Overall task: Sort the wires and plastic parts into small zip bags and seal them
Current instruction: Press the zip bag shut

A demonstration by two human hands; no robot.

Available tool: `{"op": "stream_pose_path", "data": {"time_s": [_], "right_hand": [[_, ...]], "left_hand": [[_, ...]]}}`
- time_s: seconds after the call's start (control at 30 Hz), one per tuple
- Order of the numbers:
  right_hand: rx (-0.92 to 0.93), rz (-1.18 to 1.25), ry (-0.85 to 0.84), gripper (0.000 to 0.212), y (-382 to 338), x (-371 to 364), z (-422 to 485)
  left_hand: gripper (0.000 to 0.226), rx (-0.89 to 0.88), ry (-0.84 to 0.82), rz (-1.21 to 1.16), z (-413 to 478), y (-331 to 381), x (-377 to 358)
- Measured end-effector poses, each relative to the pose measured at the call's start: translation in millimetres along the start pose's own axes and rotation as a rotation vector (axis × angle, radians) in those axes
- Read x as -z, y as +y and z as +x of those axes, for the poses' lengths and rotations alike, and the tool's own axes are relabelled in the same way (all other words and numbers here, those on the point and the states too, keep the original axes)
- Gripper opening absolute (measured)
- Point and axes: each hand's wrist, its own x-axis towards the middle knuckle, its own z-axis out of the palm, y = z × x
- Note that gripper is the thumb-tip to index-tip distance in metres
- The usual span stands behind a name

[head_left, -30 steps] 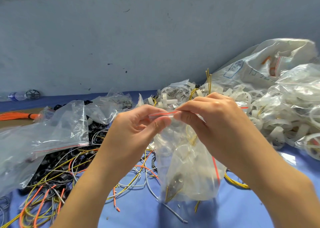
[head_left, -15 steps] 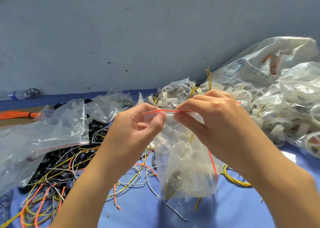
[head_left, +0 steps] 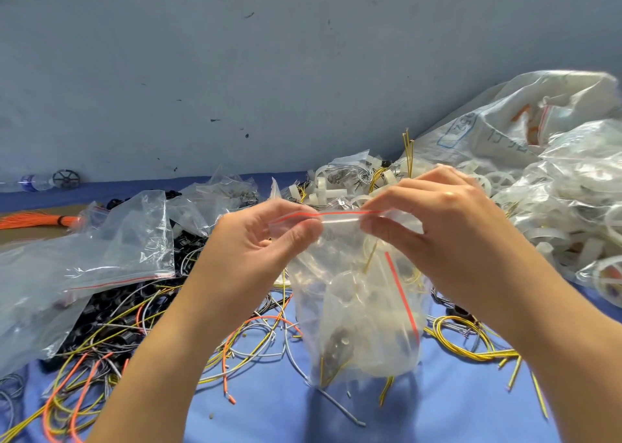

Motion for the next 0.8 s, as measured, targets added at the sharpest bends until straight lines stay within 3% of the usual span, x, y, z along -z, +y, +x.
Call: {"op": "stream_pose_path", "data": {"time_s": [0.37, 0.5, 0.8], "right_hand": [[-0.006, 0.06, 0.03, 0.021, 2, -1, 0], [-0.021, 0.09, 0.069, 0.018, 1, -1, 0], [-0.002, 0.096, 0.055, 0.019, -1, -5, -1]], "left_hand": [[0.02, 0.083, -0.06, -0.042, -1, 3, 5], [0.019, 0.088, -0.018, 0.001, -4, 10, 6], [0.019, 0.063, -0.093, 0.1, -6, 14, 5]]}}
